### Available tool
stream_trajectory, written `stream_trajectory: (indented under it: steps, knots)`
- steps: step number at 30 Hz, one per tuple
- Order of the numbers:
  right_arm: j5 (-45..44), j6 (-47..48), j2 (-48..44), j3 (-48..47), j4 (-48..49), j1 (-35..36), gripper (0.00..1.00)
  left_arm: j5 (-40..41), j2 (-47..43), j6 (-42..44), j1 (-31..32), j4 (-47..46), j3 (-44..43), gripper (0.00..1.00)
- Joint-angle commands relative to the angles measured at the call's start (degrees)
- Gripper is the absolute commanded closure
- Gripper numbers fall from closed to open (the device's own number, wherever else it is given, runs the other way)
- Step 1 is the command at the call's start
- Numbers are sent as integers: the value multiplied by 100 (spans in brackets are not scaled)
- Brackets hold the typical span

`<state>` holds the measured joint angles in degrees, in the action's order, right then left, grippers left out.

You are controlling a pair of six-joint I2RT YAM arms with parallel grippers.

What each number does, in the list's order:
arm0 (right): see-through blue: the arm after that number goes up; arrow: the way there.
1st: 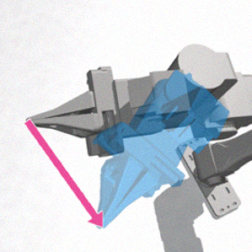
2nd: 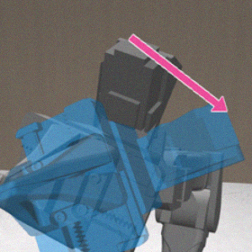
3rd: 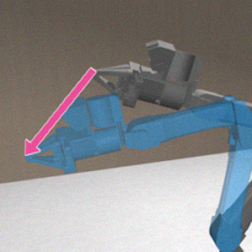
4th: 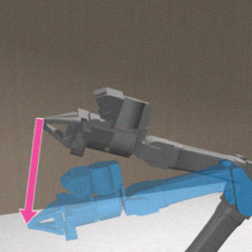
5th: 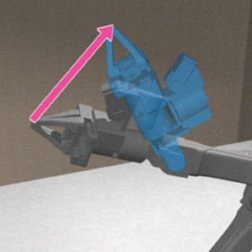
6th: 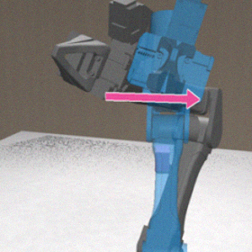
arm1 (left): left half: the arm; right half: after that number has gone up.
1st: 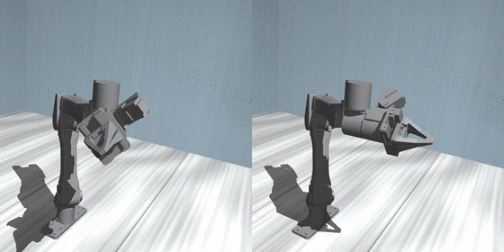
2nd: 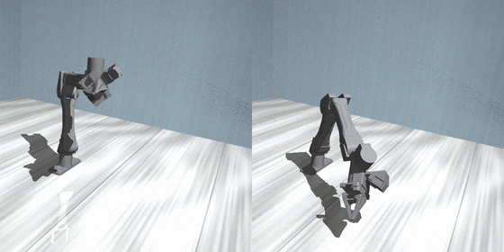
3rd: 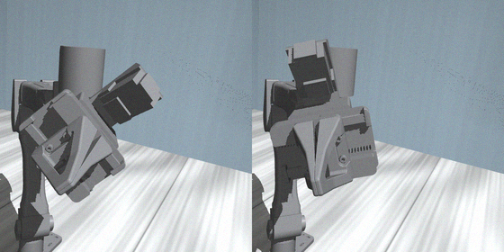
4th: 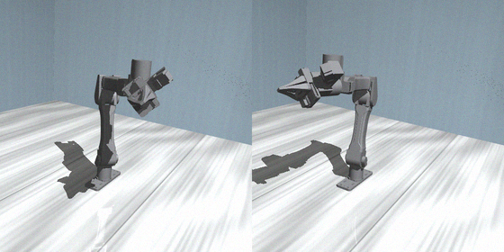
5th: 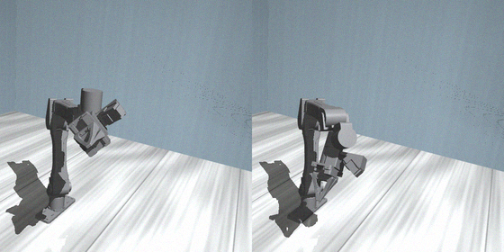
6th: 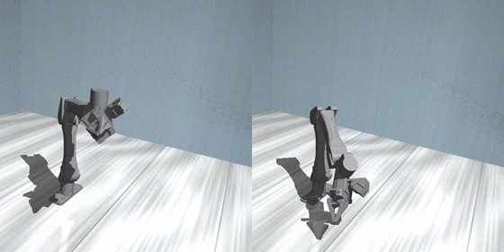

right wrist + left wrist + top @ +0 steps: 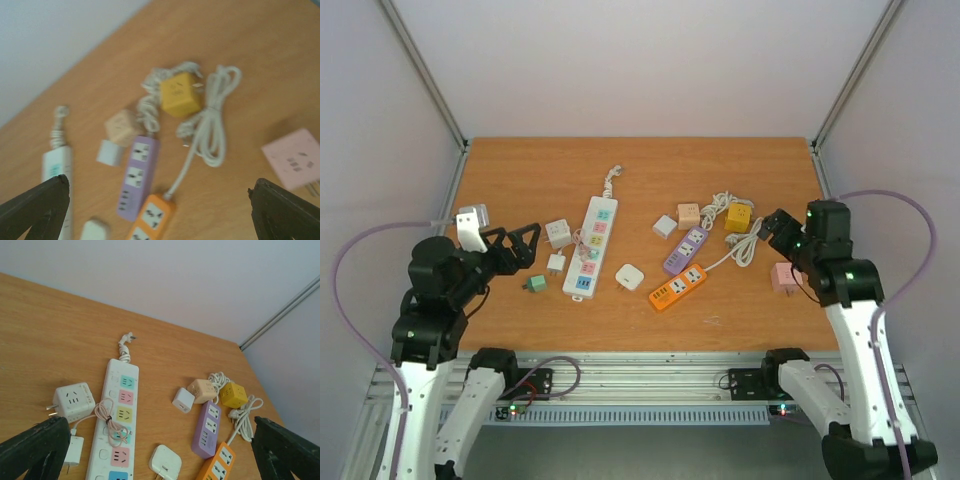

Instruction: Insert the plug

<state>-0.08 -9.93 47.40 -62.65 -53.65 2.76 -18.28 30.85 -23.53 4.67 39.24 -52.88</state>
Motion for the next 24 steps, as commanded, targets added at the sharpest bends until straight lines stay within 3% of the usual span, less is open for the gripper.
stream_trajectory:
  steps: [1,4,9,14,24]
  knots:
    - [-1358,-788,451,339,-577,-68,2,-1,148,131,92,-525,96,1]
    - [-1978,-1272,834,504,-984,-90,2,210,239,285,148,-606,106,1]
    - [-2175,-1552,1398,820,-1114,-179,2,369,344,465,243,-740,193,1]
    - [-1392,-1125,1916,1027,-478,-600,2,417,283,513,292,-778,250,1]
    - [-720,-611,2889,1010,389,-1076,2,473,158,525,375,-907,453,1]
